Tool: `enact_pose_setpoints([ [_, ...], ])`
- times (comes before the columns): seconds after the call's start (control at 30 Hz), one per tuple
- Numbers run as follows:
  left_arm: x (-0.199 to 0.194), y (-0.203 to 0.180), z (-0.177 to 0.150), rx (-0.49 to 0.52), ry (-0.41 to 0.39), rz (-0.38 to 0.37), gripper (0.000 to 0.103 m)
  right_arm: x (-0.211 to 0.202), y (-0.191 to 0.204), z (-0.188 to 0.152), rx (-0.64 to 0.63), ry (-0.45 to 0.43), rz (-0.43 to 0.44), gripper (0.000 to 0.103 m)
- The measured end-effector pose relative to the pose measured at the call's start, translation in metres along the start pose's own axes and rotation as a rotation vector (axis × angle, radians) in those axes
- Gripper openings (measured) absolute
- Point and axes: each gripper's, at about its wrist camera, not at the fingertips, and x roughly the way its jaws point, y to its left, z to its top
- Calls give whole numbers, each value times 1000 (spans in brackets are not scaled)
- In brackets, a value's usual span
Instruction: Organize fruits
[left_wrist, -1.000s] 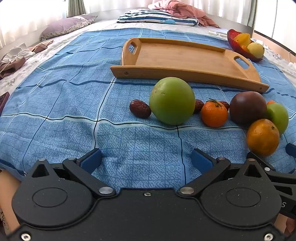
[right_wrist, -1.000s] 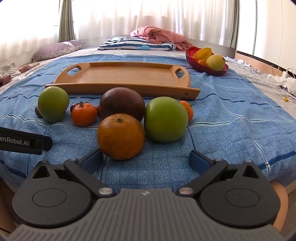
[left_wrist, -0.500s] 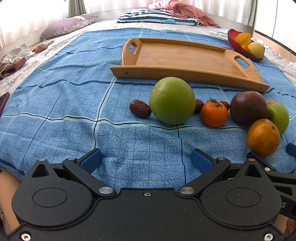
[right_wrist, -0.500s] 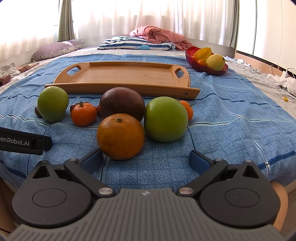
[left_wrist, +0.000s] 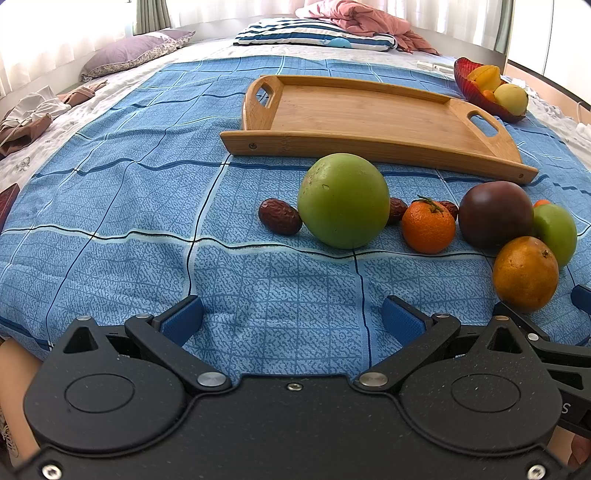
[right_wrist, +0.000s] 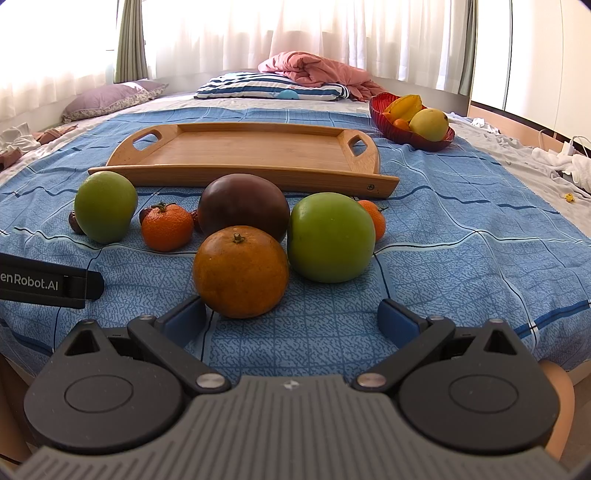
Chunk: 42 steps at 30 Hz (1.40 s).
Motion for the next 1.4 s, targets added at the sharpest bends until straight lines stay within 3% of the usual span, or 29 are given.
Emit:
enact_pose_setpoints([
  [1.4, -3, -1, -2, 17, -24, -4, 103, 4, 2, -2, -1, 10, -12, 103],
])
